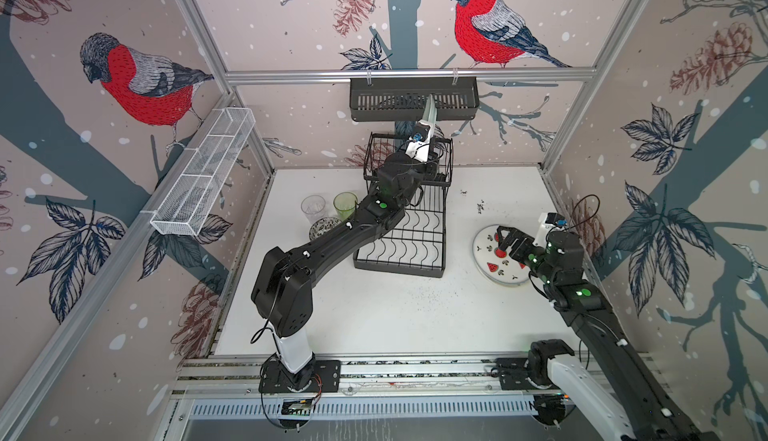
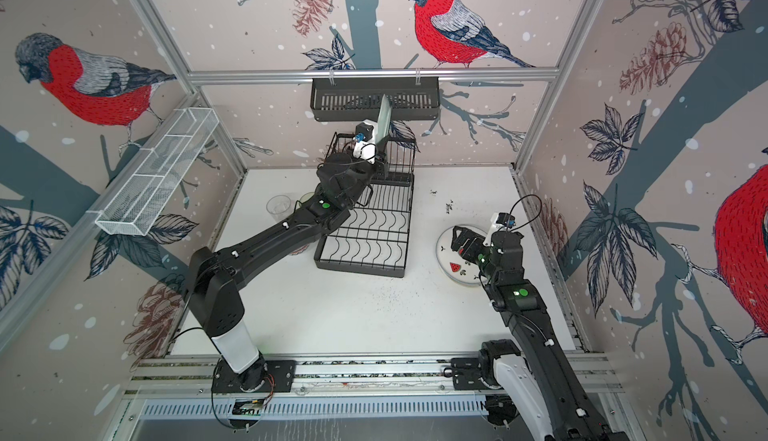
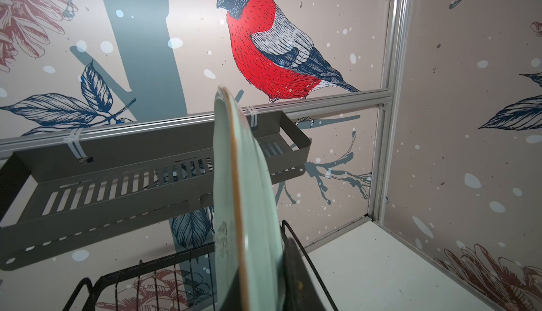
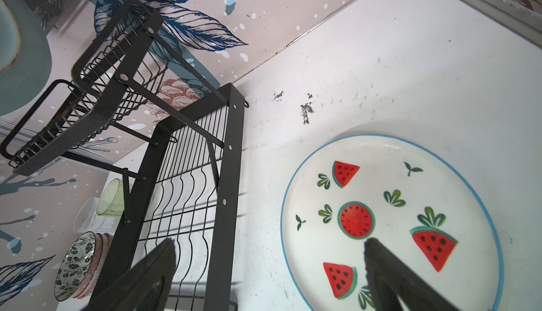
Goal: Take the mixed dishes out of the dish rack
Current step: 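Lift the green plate up out of the upper rack with left gripper, then carry the green plate down toward the table beside the rack with left gripper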
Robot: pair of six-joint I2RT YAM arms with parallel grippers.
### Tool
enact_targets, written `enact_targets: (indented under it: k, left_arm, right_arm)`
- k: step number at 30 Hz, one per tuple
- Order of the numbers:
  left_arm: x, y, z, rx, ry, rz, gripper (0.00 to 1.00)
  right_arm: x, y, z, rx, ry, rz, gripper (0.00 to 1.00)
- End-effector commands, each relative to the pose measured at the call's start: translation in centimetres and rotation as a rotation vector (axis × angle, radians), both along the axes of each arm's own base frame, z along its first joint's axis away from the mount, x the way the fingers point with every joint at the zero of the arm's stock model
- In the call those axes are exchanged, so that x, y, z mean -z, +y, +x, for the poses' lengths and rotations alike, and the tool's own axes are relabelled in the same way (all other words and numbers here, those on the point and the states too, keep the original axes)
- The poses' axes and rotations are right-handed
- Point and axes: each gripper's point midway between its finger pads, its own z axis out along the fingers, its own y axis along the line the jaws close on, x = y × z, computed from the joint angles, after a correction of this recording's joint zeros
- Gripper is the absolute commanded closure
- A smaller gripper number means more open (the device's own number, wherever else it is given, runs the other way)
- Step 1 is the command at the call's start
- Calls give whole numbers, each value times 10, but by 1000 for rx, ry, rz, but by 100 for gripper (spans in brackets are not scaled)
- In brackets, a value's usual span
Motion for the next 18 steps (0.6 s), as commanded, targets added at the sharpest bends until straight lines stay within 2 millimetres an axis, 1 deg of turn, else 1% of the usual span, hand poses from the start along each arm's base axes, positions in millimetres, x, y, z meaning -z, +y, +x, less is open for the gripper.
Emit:
enact_targets:
  k: [1, 7, 10, 13, 15, 18]
  left_arm:
    - [-45, 9, -19, 40, -108, -116, 100]
    - [-46, 12, -39, 52, -105, -119, 100]
    - [-46, 14, -54, 67, -99, -126, 100]
    - [-44, 8, -72, 104, -90, -95, 100]
    - [-41, 3, -88, 112, -89, -50, 100]
    - [-29, -1, -112, 88, -93, 9, 100]
  right_arm:
    - [-4, 4, 0, -24, -14, 13, 0]
    - [-8, 7, -1, -43, -24, 12, 0]
    - [-8, 8, -3, -52, -21, 10, 0]
    - [-7, 9, -5, -66, -25, 10, 0]
    - [-9, 14, -6, -99, -30, 12, 1]
    - [-8, 19, -8, -132, -4, 14, 0]
